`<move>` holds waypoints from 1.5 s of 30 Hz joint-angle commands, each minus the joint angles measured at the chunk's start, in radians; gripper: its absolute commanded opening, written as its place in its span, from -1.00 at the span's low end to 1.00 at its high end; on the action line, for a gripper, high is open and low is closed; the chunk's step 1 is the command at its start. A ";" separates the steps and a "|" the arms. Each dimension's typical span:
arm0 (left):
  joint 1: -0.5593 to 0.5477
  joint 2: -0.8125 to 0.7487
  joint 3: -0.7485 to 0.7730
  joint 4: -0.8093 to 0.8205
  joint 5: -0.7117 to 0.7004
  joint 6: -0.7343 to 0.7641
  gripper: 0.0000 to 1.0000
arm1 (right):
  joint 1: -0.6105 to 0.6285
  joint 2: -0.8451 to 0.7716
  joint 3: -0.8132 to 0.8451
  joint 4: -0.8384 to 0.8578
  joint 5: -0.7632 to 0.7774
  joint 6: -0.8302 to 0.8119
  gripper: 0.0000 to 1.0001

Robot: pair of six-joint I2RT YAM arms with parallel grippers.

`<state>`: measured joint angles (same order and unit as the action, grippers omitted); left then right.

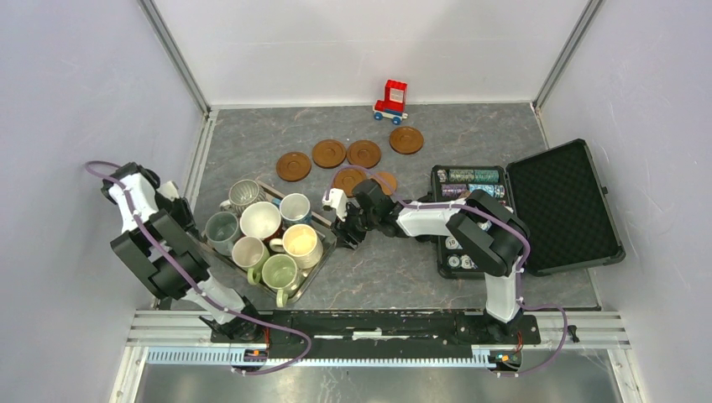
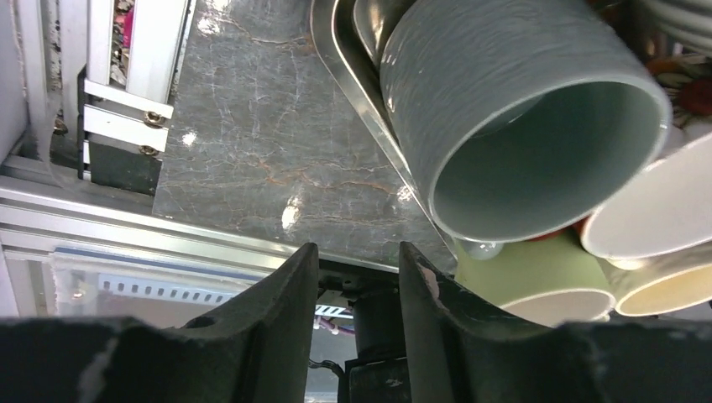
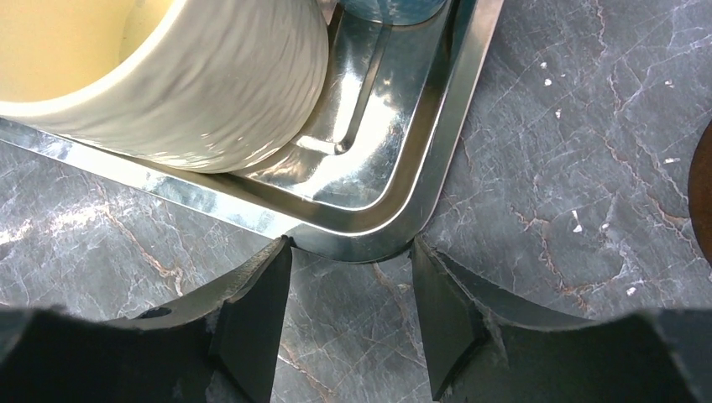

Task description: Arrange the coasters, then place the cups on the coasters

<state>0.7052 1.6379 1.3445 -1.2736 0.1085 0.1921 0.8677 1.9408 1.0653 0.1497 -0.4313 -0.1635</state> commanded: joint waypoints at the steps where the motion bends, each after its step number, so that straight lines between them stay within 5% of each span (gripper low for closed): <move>1: 0.024 -0.042 -0.080 0.136 -0.045 0.000 -0.11 | 0.025 0.026 0.040 -0.032 -0.103 -0.019 0.18; 13: 0.069 0.038 -0.164 0.384 0.005 -0.094 -0.31 | 0.024 0.033 0.054 -0.077 -0.109 -0.050 0.07; 28: 0.013 0.117 -0.239 0.590 0.008 -0.112 -0.24 | 0.021 0.058 0.089 -0.113 -0.131 -0.057 -0.04; 37: -0.057 0.197 -0.203 0.637 -0.009 -0.147 -0.29 | 0.012 0.068 0.092 -0.110 -0.163 -0.046 -0.08; 45: -0.150 0.322 -0.007 0.652 -0.054 -0.176 -0.45 | 0.010 0.092 0.102 -0.082 -0.197 -0.020 -0.14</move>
<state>0.6098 1.8725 1.2304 -0.7616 0.0204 0.1017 0.8497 1.9797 1.1366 0.0540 -0.5339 -0.2180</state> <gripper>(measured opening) 0.338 0.438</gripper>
